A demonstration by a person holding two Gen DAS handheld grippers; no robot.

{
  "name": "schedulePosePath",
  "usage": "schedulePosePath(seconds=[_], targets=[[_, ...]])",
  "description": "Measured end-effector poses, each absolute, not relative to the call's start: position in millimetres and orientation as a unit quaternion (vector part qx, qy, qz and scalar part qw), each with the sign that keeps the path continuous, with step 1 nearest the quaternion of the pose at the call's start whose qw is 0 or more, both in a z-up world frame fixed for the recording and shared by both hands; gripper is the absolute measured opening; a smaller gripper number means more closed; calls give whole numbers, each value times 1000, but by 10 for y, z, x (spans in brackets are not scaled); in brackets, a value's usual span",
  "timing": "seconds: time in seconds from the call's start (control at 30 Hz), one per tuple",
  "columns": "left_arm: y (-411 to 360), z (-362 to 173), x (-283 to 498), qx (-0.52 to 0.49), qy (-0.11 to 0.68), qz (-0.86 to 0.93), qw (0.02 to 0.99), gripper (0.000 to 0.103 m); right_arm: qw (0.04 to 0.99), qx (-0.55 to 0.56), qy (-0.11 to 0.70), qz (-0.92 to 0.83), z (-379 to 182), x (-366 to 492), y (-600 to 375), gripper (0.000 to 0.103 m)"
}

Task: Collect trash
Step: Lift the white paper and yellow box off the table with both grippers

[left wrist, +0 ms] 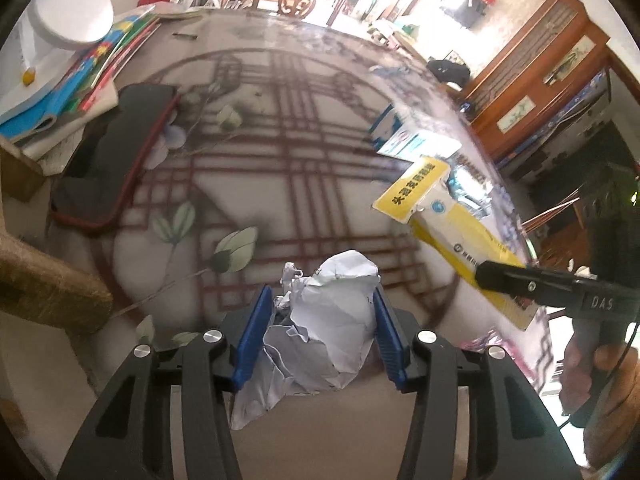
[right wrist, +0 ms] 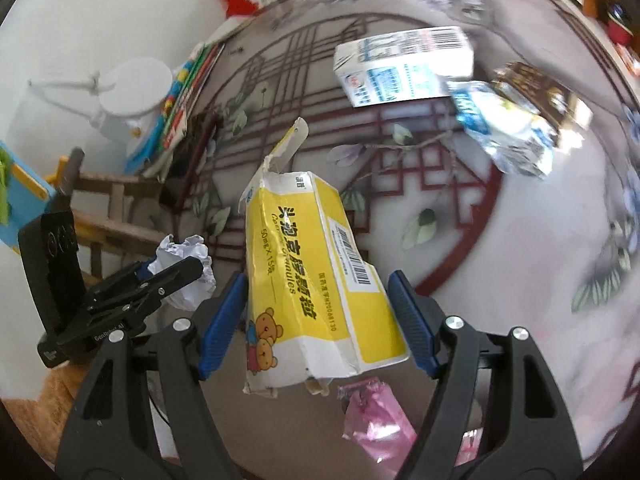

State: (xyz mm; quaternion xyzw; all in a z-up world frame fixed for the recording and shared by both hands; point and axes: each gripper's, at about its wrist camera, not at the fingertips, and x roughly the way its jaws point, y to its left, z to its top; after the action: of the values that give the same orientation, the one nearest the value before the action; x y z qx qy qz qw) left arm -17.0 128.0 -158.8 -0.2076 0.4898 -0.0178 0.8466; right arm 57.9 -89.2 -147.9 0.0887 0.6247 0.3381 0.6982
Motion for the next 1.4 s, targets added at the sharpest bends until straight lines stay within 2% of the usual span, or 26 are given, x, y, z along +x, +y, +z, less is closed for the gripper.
schedulePosePath(seconds=[0.2,0.5,1.4], targets=[[1085,-1398,-35,-218,471,-37,854,47,717,122,612,312,-1360,579,-1207,71],[586,-1221,144,-181,464,-75,864,47,752,131,583,278,-1185,594,-1675,71],[-593,-960,472,-152,462,-77,871,48,756,176,570,269,-1251,865,-2954,71]])
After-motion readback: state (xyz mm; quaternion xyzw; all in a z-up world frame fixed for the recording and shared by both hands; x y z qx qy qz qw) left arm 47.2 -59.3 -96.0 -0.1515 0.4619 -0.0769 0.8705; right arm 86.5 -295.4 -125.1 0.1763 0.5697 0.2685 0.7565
